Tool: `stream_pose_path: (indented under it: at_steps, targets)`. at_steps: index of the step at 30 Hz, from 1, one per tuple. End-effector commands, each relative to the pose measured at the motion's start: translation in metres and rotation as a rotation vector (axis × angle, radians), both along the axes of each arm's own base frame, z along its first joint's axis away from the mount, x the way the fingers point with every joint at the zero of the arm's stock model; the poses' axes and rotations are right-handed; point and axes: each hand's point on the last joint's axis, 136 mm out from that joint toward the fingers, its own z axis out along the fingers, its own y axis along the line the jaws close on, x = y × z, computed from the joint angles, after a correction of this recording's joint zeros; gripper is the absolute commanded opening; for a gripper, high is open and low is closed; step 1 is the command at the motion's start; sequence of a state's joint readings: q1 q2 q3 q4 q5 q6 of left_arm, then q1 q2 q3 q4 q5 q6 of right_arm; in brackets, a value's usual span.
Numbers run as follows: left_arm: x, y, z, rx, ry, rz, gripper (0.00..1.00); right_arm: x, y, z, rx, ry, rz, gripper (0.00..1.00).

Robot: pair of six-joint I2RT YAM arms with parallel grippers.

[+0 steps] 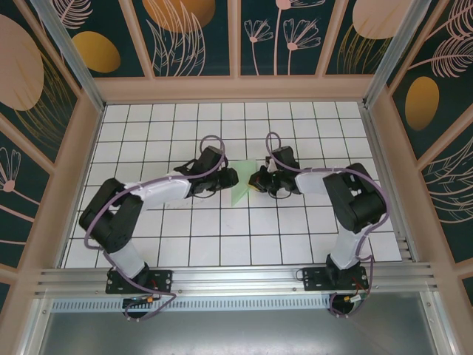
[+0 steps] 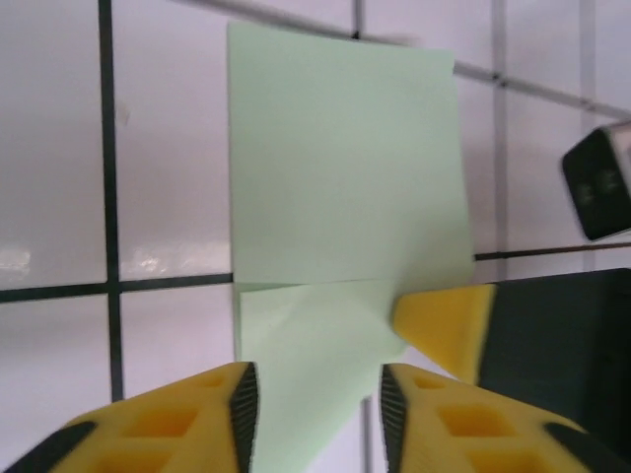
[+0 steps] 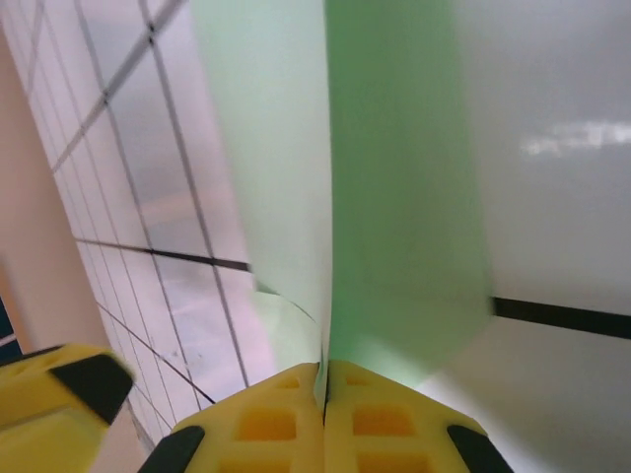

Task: Fold a paper plane with a square sheet of paper (pick it up from the middle)
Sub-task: Fourth fold the wing at the center of the table.

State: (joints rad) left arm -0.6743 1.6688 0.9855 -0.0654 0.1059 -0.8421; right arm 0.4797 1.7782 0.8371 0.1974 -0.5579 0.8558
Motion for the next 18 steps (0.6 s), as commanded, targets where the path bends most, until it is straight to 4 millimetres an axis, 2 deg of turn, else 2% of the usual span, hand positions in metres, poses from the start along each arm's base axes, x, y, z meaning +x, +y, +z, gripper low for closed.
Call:
stream_pose_path:
  at_steps: [1,4,8,13,18]
  targets:
    - [0.008,0.007,0.036,-0.006,-0.093,0.012,0.48,0.012,-0.002,0.043,0.007,-0.114,-0.054,0.0]
    - [0.01,0.014,0.056,-0.006,-0.175,0.029,0.57,0.012,-0.005,0.058,0.014,-0.129,-0.104,0.0]
    - [0.005,0.023,0.058,0.005,-0.246,0.011,0.6,0.009,0.002,0.065,0.029,-0.091,-0.172,0.0]
    - [-0.006,0.024,0.048,0.005,-0.362,-0.092,0.59,0.003,0.014,0.052,0.004,0.004,-0.274,0.0]
    - [-0.017,0.022,0.046,-0.017,-0.51,-0.19,0.6,0.003,0.007,0.03,-0.031,0.09,-0.362,0.0]
